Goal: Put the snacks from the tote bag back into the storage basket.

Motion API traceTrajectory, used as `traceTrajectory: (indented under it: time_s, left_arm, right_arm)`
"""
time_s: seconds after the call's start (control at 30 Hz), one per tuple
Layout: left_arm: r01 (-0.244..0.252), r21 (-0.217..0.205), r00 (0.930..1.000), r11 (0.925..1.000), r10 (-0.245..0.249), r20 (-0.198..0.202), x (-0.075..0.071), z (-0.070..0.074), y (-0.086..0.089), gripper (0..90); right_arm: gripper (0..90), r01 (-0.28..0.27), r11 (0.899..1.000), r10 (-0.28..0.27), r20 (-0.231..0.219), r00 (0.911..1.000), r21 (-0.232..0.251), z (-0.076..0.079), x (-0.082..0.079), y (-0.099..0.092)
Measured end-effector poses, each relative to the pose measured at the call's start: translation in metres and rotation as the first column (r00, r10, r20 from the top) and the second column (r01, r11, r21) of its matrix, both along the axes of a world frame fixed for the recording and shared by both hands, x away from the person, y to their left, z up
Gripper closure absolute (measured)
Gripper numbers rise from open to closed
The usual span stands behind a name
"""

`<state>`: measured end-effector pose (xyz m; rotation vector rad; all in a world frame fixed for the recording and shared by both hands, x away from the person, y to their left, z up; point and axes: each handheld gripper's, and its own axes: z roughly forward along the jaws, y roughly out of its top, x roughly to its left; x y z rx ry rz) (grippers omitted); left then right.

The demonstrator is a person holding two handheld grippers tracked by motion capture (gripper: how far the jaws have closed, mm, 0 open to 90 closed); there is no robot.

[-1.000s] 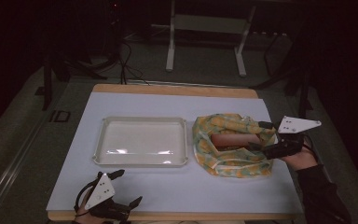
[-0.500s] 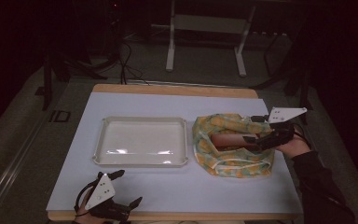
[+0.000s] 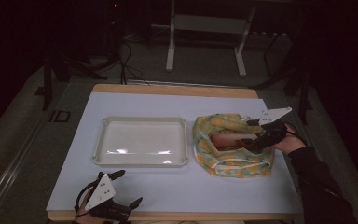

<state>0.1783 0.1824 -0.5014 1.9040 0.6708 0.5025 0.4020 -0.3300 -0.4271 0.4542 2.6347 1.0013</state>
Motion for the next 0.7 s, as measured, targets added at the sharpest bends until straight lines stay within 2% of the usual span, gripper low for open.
traceTrajectory:
  time_s: [0.1, 0.4, 0.63, 0.7]
  left_arm:
    - [0.001, -0.001, 1.0, 1.0, -0.001, 0.0, 0.0, 0.0, 0.0, 0.0]
    - [0.007, -0.002, 1.0, 1.0, -0.007, 0.001, 0.0, 0.0, 0.0, 0.0]
    - [0.01, -0.002, 0.9999, 0.9999, -0.01, -0.001, 0.0, 0.0, 0.0, 0.0]
    - [0.01, -0.004, 1.0, 0.9999, -0.01, -0.001, 0.0, 0.0, 0.0, 0.0]
  right_arm:
    - [22.5, -0.004, 0.999, 0.004, -0.002, 1.0, -0.045, -0.006, 0.003, 0.0]
    - [22.4, -0.011, 0.991, 0.003, -0.063, 0.998, -0.137, -0.022, 0.013, -0.001]
    - [22.3, -0.026, 0.98, 0.012, -0.073, 0.9972, -0.196, -0.028, 0.017, 0.002]
    - [22.4, -0.026, 0.974, 0.012, -0.064, 0.9979, -0.225, -0.03, 0.018, 0.003]
